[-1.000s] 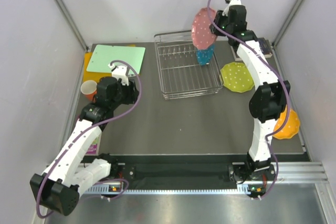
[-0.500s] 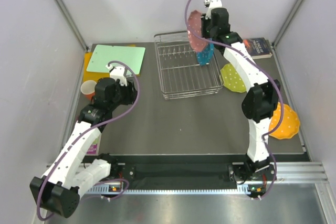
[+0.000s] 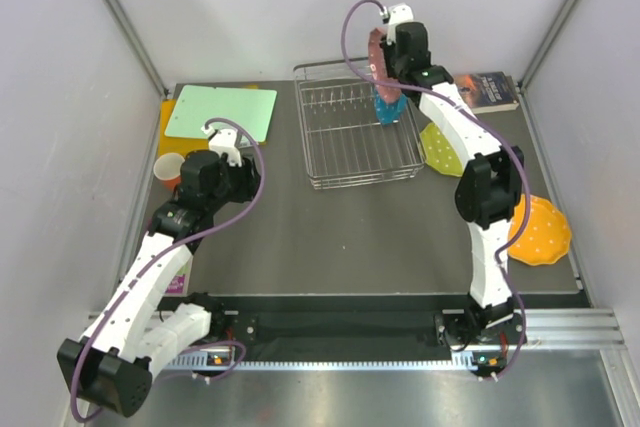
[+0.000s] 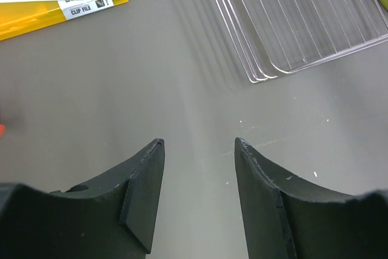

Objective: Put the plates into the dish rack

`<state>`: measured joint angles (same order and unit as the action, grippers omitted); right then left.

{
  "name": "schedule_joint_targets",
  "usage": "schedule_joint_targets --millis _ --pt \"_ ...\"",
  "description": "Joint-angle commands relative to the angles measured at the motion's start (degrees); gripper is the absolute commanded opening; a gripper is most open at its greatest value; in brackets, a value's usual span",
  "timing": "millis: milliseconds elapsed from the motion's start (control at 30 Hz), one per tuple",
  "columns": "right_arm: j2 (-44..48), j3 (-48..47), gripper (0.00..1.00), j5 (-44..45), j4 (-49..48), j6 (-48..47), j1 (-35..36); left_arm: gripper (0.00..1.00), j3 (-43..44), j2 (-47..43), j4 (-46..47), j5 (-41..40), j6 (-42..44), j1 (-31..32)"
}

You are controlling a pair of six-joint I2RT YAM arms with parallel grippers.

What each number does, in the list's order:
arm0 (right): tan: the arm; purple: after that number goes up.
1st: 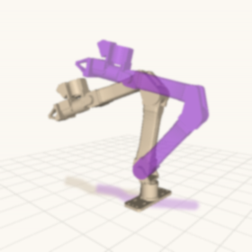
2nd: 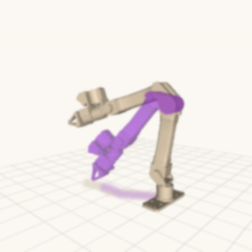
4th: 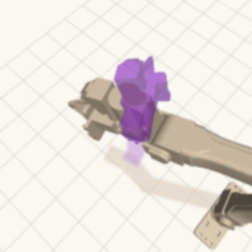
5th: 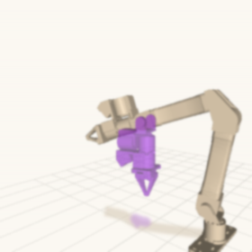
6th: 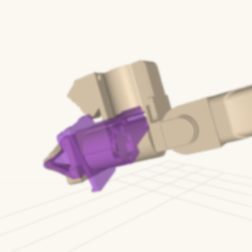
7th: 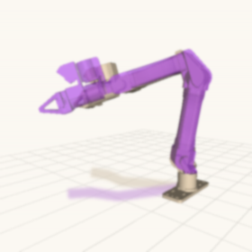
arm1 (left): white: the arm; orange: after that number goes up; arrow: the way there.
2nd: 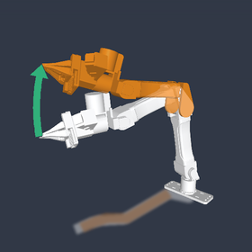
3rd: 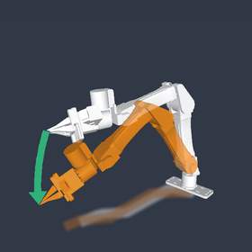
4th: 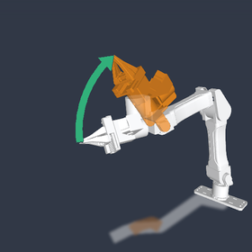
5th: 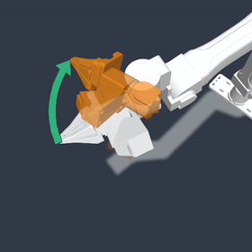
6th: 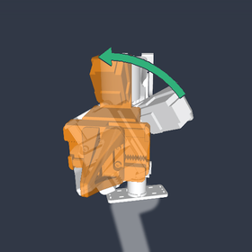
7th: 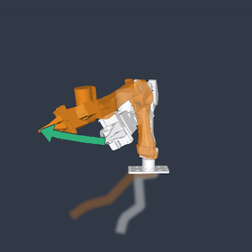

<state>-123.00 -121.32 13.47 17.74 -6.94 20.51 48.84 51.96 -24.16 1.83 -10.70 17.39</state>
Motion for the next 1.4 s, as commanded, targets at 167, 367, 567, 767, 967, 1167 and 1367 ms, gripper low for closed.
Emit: schedule_joint_targets --millis 167,367,567,767,967,1167,1367 --pt "-0.84 -4.46 0.0 4.36 -12.46 -4.66 2.34 0.55 -1.03 -1.69 1.14 0.37 -1.08 -0.69" --pt "-1.54 -2.79 0.0 5.51 -12.29 -5.36 3.13 0.55 -1.99 -2.22 1.66 0.37 -1.52 -0.78" --pt "-0.49 1.25 0.0 7.62 -12.2 -5.46 3.92 0.55 -2.61 -2.39 2.54 0.37 -2.22 -0.78" --pt "0.31 6.7 0.0 11.3 -12.99 -2.99 4.27 0.56 -3.58 -2.04 5.7 0.11 -3.36 -0.78" --pt "-2.86 5.66 0.0 13.59 -15.62 -4.22 4.97 0.56 -3.05 -1.17 7.29 -1.12 -3.36 -0.78" --pt "-2.16 8.72 0.0 14.65 -17.3 -5.53 5.94 0.56 -2.26 1.47 9.3 2.55 -3.71 -0.78" --pt "0.56 14.44 0.44 15.09 -19.49 -6.42 6.64 0.58 -0.06 4.89 10.36 8.01 -1.17 -0.69"
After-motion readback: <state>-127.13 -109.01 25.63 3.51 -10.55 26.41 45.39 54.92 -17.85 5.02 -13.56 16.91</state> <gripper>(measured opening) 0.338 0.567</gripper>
